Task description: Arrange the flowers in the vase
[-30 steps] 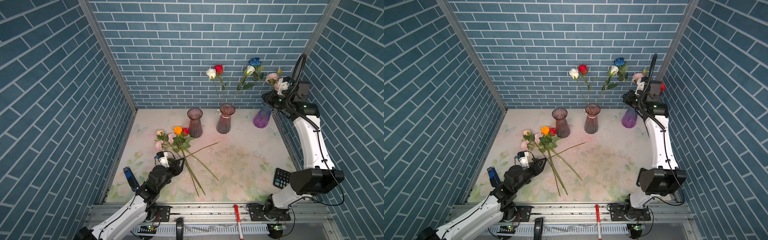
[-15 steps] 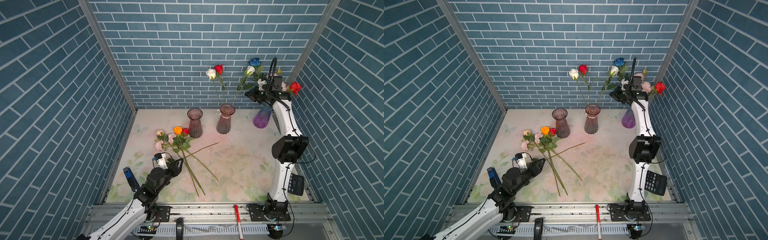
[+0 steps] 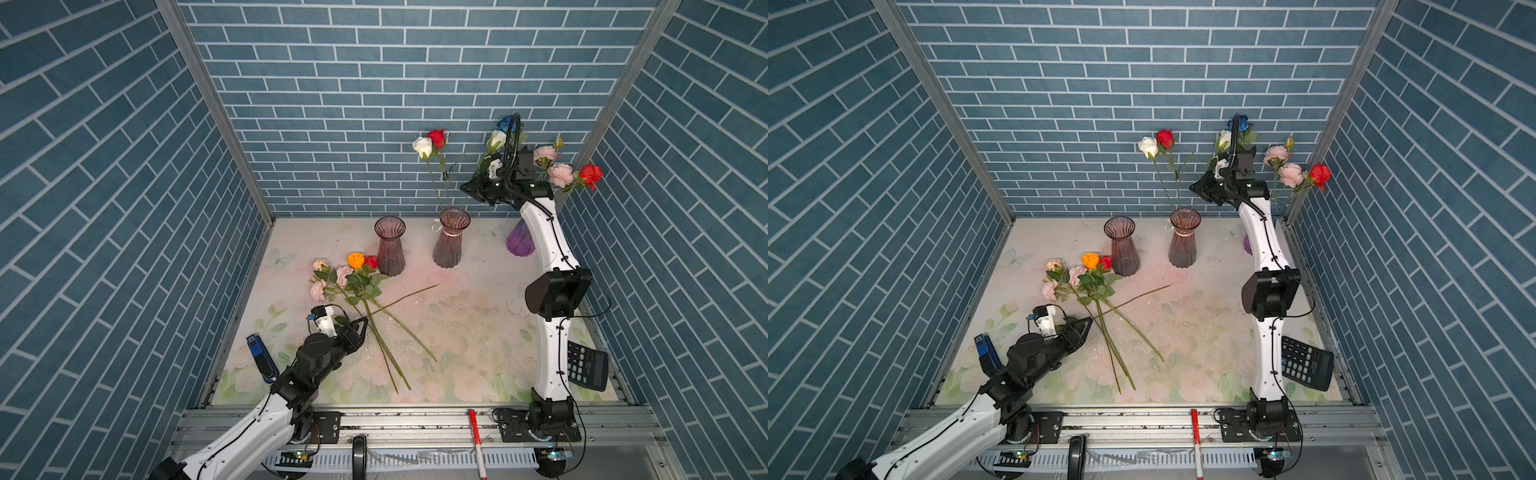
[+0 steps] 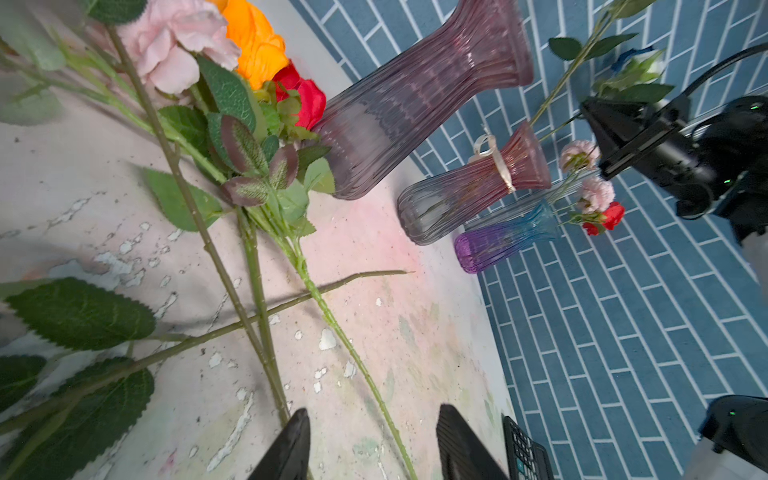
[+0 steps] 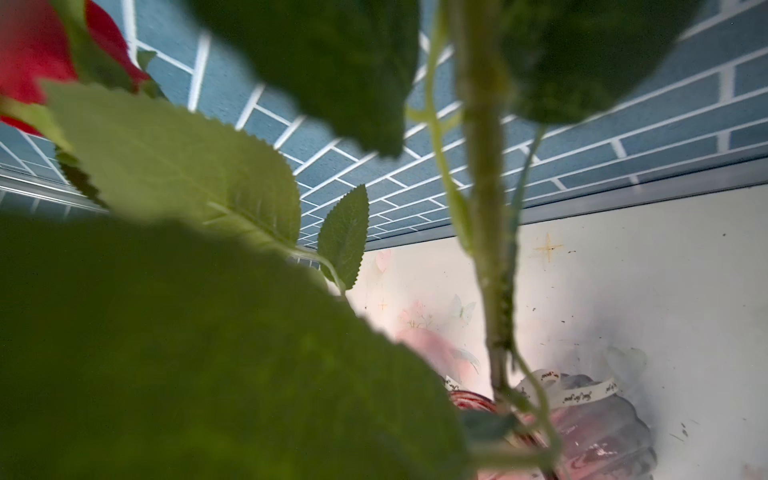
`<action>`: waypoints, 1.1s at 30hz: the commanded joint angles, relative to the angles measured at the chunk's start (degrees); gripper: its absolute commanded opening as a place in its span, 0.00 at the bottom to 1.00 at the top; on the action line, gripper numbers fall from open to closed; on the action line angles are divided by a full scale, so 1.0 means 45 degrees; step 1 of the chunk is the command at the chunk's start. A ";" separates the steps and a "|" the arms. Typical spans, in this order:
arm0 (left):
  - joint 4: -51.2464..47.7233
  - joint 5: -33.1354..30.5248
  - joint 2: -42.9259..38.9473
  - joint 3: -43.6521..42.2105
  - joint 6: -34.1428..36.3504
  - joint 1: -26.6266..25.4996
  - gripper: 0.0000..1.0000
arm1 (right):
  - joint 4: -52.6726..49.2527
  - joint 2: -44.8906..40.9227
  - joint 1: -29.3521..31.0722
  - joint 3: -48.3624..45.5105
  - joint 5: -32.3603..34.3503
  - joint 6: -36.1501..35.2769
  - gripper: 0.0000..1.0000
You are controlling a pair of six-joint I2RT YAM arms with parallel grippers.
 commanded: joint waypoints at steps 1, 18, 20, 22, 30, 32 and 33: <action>-0.0741 -0.0166 -0.0606 0.0143 0.0263 0.0108 0.51 | 0.0183 -0.0288 -0.0034 0.0038 -0.0337 0.0172 0.12; -0.3035 0.0132 -0.2473 0.0435 0.0787 0.0501 0.52 | 0.1119 -0.3213 -0.0357 -0.4794 0.1447 0.0196 0.05; -0.3094 0.0191 -0.2522 0.0435 0.0787 0.0552 0.52 | 0.0992 -0.2539 -0.0347 -0.3901 0.1379 0.0401 0.05; -0.3170 0.0238 -0.2560 0.0436 0.0819 0.0615 0.52 | 0.0589 -0.1804 -0.0347 -0.2789 0.1496 0.0562 0.03; -0.4110 0.0362 -0.3398 0.0494 0.0928 0.0857 0.52 | 0.0105 0.0350 -0.0328 -0.0018 0.1791 0.0983 0.03; -0.4369 0.0390 -0.3660 0.0496 0.0936 0.0904 0.51 | 0.0164 0.0457 -0.0320 -0.0049 0.1791 0.0995 0.03; -0.4456 0.0396 -0.3757 0.0494 0.0951 0.0918 0.52 | 0.0184 0.0483 -0.0279 -0.0059 0.1786 0.0969 0.03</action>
